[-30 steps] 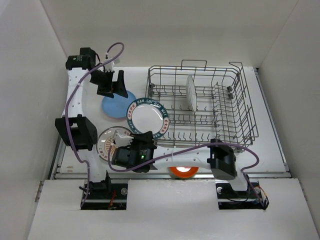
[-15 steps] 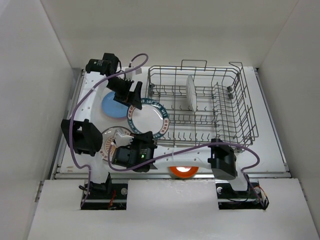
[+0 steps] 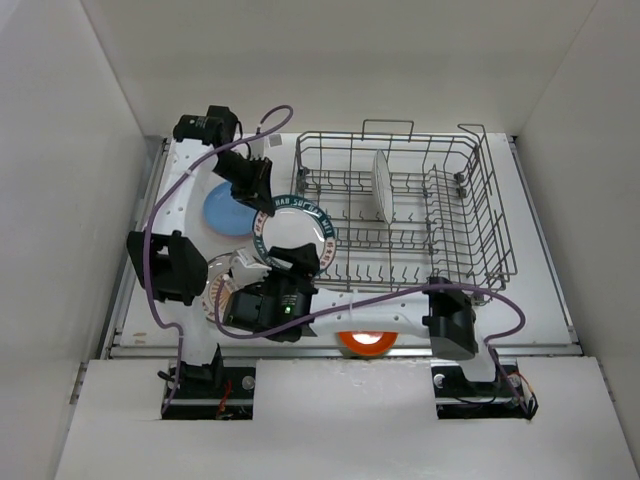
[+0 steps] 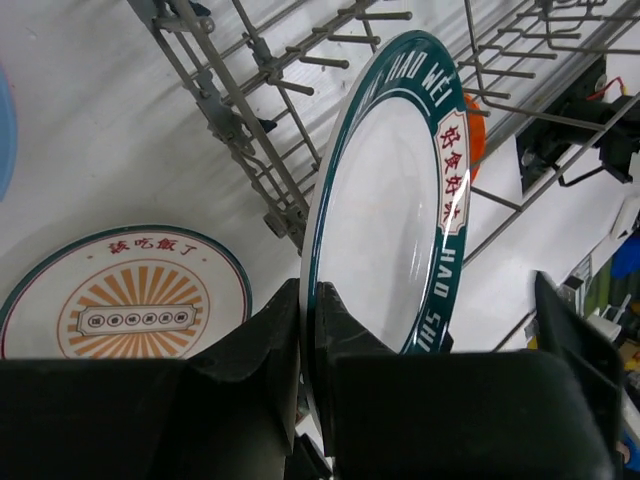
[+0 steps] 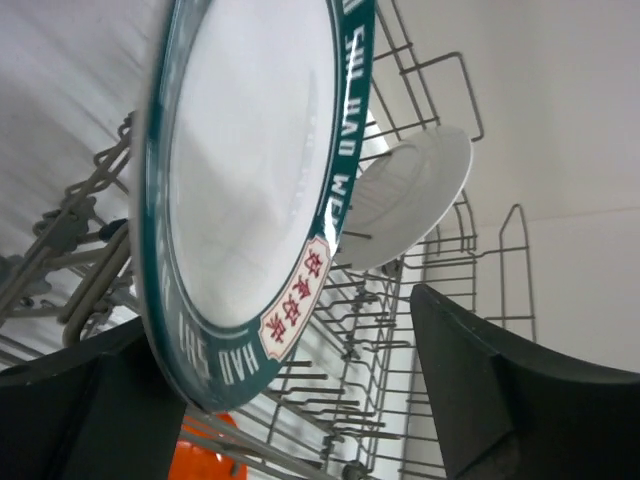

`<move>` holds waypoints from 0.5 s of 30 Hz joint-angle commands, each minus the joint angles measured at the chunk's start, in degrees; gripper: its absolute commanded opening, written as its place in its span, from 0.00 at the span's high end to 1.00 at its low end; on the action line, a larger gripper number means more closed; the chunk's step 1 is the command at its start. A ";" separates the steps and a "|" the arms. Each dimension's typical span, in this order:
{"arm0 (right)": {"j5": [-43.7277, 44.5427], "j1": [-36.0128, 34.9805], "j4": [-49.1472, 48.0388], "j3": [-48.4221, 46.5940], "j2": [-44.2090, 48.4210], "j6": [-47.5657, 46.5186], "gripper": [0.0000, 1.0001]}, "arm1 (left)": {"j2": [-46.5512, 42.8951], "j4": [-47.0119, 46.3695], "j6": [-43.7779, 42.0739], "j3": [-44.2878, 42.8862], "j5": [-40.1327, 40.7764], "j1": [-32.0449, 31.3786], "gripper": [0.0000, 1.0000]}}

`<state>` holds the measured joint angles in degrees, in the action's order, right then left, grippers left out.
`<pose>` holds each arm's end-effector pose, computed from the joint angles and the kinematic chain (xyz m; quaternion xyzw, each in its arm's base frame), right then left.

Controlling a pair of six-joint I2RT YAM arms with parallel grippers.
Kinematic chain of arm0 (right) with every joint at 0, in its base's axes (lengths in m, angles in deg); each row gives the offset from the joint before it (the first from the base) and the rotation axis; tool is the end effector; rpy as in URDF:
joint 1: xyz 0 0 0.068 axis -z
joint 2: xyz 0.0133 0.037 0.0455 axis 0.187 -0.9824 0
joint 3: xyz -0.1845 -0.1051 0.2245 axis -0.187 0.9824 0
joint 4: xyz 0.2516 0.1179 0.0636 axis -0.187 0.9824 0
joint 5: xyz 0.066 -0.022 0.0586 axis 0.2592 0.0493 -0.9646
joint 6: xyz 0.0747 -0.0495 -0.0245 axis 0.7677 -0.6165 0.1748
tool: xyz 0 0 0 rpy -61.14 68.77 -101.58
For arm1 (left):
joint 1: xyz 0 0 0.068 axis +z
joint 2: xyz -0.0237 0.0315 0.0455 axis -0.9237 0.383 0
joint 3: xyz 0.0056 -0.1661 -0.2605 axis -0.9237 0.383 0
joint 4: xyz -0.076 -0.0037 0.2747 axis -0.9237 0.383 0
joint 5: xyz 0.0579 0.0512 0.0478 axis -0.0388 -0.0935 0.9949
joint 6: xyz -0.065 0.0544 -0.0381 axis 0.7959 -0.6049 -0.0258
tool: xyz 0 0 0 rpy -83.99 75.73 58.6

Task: Unload the plates from the dish rack

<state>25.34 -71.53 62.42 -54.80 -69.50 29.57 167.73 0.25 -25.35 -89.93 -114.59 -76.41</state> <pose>0.1442 0.4673 0.2877 -0.4048 0.6772 -0.3144 0.5279 0.4032 -0.1170 0.3581 0.2576 0.8954 -0.3221 0.1678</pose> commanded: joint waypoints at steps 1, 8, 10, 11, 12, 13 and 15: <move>1.72 -0.05 5.81 -2.70 0.33 7.28 0.10 | -0.91 4.91 -1.68 -4.09 -2.71 3.03 1.00; -17.89 0.56 4.27 -4.31 13.20 16.63 0.07 | 0.23 8.59 -5.69 -8.21 -19.66 14.10 1.00; -27.23 1.87 -4.66 0.85 21.72 14.08 0.06 | 0.23 12.09 -8.09 -11.11 -25.19 18.58 1.00; -29.46 3.01 -6.99 2.54 21.78 14.07 0.05 | 0.23 12.12 -8.88 -11.82 -25.22 19.90 1.00; -31.22 4.24 -8.49 3.86 26.30 15.11 0.03 | -0.81 12.12 -8.89 -10.95 -24.18 20.96 1.00; -32.28 5.73 -9.29 4.92 27.91 17.39 0.02 | -1.43 12.12 -10.37 -9.64 -21.99 22.62 1.00; -32.29 10.46 -8.68 7.38 30.99 19.60 0.01 | -3.19 10.20 -12.40 -4.56 -11.99 24.13 1.00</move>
<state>-0.75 -66.78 59.41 -49.86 -43.88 44.68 168.74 -2.85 -33.02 -97.36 -128.84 -53.48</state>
